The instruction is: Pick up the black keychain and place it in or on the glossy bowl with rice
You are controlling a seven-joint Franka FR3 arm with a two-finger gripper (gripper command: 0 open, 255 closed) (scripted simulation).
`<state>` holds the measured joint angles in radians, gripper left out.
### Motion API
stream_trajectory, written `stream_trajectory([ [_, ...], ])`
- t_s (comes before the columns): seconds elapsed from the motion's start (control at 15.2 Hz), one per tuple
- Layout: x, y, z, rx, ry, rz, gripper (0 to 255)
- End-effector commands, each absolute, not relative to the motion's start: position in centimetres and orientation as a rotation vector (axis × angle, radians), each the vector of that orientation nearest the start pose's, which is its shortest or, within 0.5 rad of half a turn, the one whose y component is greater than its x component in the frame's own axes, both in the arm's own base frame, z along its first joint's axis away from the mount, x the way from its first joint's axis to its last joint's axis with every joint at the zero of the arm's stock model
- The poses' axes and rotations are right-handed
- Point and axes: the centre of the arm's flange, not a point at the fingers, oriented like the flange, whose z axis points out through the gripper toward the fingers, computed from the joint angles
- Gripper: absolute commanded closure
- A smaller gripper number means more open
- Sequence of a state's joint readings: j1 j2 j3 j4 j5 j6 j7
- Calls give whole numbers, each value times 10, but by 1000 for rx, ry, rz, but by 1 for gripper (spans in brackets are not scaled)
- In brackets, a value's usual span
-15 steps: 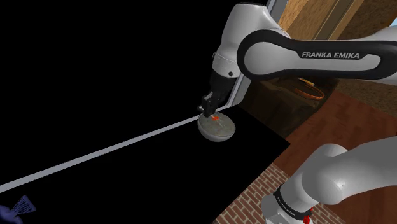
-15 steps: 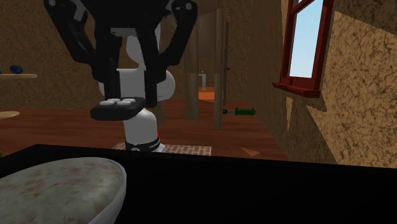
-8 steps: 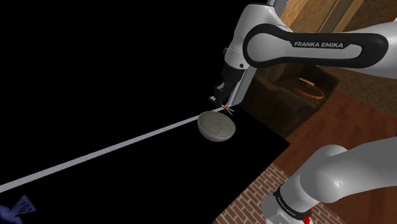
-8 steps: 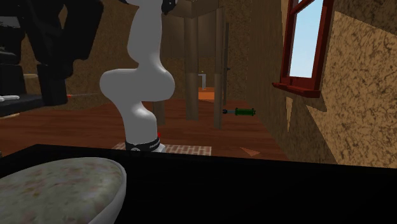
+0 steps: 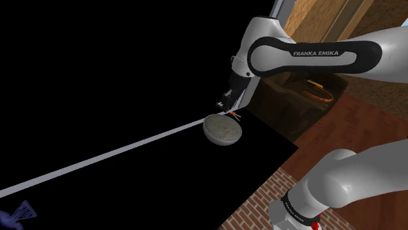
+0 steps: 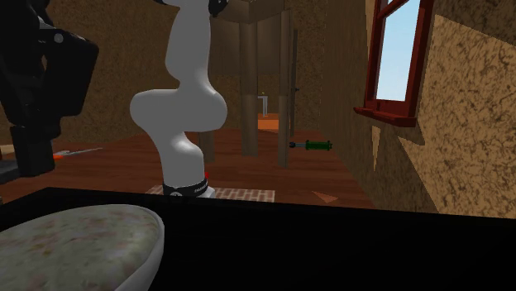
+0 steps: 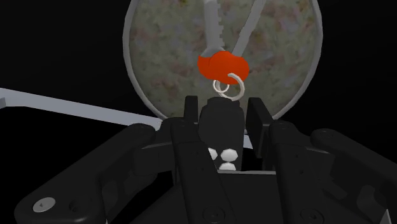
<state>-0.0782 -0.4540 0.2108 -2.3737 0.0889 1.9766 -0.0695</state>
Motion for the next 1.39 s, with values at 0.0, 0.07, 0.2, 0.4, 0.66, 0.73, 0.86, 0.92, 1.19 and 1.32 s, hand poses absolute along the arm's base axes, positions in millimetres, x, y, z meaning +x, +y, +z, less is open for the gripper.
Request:
stream_trajectory([
  [0.0, 415, 66, 483, -3140, -237, -79, 255],
  [0.07, 415, 66, 477, -3140, -237, -79, 255],
  [0.2, 415, 66, 467, -3140, -237, -79, 255],
  [0.4, 415, 66, 451, -3140, -237, -79, 255],
  [0.66, 415, 66, 441, -3140, -237, -79, 255],
  [0.73, 415, 66, 441, -3140, -237, -79, 255],
  [0.86, 415, 66, 441, -3140, -237, -79, 255],
  [0.92, 415, 66, 441, -3140, -237, -79, 255],
  [1.19, 415, 66, 441, -3140, -237, -79, 0],
  [1.32, 415, 66, 441, -3140, -237, -79, 0],
])
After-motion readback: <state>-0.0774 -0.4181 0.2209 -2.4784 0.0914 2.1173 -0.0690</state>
